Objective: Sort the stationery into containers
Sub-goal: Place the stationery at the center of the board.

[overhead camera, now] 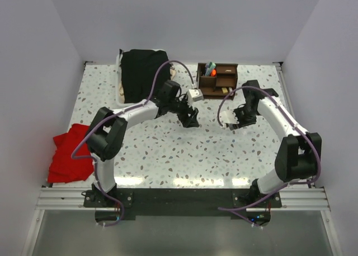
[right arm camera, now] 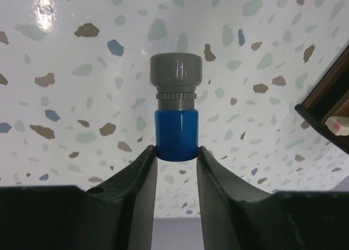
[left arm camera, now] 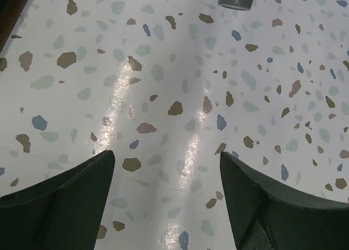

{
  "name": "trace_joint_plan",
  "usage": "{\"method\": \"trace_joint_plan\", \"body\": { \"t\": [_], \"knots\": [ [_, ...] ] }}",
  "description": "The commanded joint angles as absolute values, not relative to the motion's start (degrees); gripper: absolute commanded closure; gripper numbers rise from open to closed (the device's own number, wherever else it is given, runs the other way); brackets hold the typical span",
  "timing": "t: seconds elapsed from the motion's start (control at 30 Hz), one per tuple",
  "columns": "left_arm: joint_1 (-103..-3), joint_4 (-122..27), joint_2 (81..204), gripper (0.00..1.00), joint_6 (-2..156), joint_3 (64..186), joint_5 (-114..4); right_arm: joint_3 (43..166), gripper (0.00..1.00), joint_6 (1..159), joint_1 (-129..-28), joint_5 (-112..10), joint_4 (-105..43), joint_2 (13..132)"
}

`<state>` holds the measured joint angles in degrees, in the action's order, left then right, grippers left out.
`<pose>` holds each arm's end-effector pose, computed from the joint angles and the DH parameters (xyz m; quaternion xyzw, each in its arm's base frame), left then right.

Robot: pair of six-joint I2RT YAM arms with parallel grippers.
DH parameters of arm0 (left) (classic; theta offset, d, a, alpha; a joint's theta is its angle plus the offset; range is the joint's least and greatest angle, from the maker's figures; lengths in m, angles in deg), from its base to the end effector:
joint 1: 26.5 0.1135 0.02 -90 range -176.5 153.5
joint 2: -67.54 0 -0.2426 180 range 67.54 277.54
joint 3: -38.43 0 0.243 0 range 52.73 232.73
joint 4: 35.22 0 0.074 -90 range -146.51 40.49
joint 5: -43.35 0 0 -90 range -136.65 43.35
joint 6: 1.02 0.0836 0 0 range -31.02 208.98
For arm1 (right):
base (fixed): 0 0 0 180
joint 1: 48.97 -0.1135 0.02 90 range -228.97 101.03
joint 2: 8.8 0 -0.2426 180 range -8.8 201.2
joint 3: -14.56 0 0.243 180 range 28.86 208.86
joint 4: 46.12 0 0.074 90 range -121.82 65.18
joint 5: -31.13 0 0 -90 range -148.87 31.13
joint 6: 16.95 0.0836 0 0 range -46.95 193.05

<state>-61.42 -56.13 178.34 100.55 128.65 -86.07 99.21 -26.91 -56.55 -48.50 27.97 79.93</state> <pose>0.3283 -0.2939 0.1631 0.4660 0.7340 -0.3794 0.3165 0.2845 0.0530 0.1858 -0.8046 0.5780 -0.0118 0.1359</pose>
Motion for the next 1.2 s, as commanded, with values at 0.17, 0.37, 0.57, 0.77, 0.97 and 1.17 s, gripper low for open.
{"method": "trace_joint_plan", "body": {
  "t": [0.17,0.37,0.57,0.77,0.97,1.17],
  "knots": [
    [-57.71,-35.12,178.46,0.17,96.72,119.62,-94.64,101.55,0.99,-15.02,-63.82,-78.98,27.59,80.84],
    [-57.09,-25.18,177.58,0.17,93.11,113.73,-96.04,102.24,1.00,-9.23,-66.90,-95.24,30.39,85.85],
    [-56.65,-17.44,175.74,0.17,89.42,109.33,-96.57,105.41,1.00,-3.68,-67.96,-103.86,35.58,92.53],
    [-55.95,-16.29,174.59,0.17,89.42,106.87,-97.71,106.64,1.00,-2.53,-67.96,-103.96,35.95,95.17],
    [-55.60,-16.90,174.33,0.17,87.75,106.69,-97.71,107.09,1.00,-0.95,-68.31,-101.50,33.66,97.81],
    [-55.68,-17.35,175.03,0.17,87.13,107.39,-97.98,107.61,0.98,-0.34,-68.22,-100.80,31.81,101.06]
  ]
}}
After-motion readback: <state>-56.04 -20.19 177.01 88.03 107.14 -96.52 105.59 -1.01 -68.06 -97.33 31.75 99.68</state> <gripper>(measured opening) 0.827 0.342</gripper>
